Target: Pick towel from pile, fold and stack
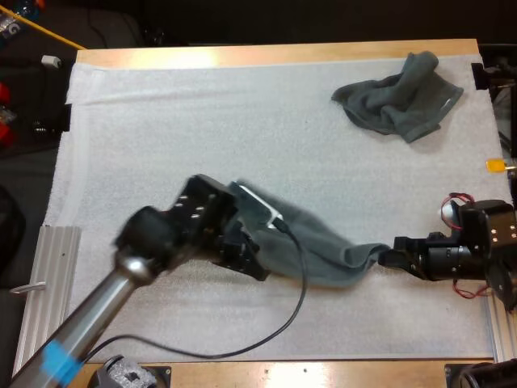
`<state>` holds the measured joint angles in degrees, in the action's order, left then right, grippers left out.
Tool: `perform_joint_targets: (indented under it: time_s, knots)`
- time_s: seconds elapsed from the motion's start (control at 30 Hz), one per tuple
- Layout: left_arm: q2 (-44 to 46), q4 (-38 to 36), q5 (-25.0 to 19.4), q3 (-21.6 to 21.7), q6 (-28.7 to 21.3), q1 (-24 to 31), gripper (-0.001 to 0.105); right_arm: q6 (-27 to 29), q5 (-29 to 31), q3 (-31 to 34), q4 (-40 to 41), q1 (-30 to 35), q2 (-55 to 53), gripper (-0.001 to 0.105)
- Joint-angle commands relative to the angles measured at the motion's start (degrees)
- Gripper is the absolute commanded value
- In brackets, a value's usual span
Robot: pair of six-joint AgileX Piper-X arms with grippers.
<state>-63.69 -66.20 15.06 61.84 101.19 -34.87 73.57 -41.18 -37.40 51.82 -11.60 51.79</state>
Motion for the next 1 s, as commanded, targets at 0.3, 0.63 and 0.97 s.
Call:
perform_joint_targets:
  time_s: [0.3,0.63,0.97]
  knots:
    - [7.52,-5.02,8.48,7.57,0.56,0.05,0.0,2.53,-2.79,-16.56,18.28,-0.03,-5.79,0.0]
    - [11.72,-9.72,9.18,10.03,1.45,-0.05,0.0,3.24,-3.5,-25.15,29.01,-0.03,-9.63,0.0]
    - [11.67,-10.24,8.35,3.25,0.58,0.5,0.0,6.18,2.82,-22.16,29.44,-0.03,-10.3,0.0]
